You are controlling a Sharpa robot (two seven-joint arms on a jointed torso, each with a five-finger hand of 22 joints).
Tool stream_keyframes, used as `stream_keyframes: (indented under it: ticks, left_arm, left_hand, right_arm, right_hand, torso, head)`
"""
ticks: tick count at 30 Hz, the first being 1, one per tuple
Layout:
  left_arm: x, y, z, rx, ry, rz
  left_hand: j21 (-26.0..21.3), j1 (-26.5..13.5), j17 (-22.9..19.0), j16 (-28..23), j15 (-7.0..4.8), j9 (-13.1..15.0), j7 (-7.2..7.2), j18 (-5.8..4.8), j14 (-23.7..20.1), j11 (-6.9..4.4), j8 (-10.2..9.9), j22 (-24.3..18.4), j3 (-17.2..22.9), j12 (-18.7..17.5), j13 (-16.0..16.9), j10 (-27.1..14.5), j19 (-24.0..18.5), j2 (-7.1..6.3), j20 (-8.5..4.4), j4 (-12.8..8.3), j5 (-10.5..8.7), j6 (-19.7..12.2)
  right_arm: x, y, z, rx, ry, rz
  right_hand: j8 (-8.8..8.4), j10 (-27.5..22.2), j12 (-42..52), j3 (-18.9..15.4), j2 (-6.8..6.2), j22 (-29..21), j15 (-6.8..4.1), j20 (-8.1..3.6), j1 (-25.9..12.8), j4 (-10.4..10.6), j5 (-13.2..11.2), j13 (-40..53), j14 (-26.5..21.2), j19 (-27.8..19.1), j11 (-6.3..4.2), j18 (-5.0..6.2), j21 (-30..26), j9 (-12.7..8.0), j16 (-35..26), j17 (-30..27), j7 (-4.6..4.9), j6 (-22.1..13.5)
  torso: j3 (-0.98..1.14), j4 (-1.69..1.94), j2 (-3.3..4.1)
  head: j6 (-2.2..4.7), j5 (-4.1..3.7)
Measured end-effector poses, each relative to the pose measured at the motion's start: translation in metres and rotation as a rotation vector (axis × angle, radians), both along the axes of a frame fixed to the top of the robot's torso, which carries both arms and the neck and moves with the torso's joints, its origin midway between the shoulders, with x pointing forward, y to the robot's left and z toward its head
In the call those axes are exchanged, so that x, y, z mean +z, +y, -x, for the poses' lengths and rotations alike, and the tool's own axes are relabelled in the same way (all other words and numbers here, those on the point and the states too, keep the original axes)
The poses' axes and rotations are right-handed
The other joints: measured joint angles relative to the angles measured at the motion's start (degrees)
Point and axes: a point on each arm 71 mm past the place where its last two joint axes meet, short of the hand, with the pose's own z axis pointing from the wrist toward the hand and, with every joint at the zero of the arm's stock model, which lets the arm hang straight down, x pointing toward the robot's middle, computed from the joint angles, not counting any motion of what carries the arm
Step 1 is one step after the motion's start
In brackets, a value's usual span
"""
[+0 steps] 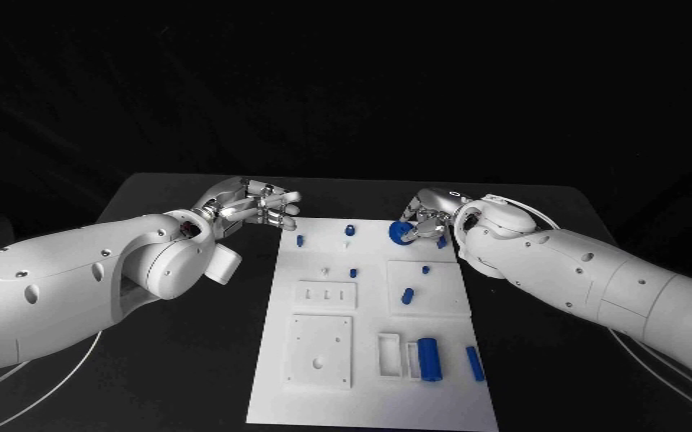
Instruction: Assemble the parts on the task board
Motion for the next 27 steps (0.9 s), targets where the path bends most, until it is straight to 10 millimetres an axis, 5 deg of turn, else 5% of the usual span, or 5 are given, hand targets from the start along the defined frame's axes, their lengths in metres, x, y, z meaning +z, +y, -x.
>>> stream_keyframes:
  ticks: [27]
  left_arm:
    - [0.0, 0.001, 0.0, 0.001, 0.001, -0.001]
  left_hand:
    - [0.0, 0.0, 0.0, 0.0, 0.0, 0.0, 0.0, 0.0, 0.0, 0.0, 0.0, 0.0, 0.0, 0.0, 0.0, 0.0, 0.0, 0.0, 0.0, 0.0, 0.0, 0.0]
  right_arm:
    - [0.01, 0.02, 0.014, 0.054, -0.097, -0.003]
  right_hand:
    - [0.13, 2.3, 4.5, 2.3, -0.93, 1.9, -0.42, -0.2, -0.6, 0.9, -0.2, 4.3, 0.4, 0.2, -0.38, -0.03, 0.0, 0.0, 2.3, 1.5, -0.55, 2.2]
  torso:
    - [-0.04, 0.0, -0.05]
  head:
    - [-0.02, 0.62]
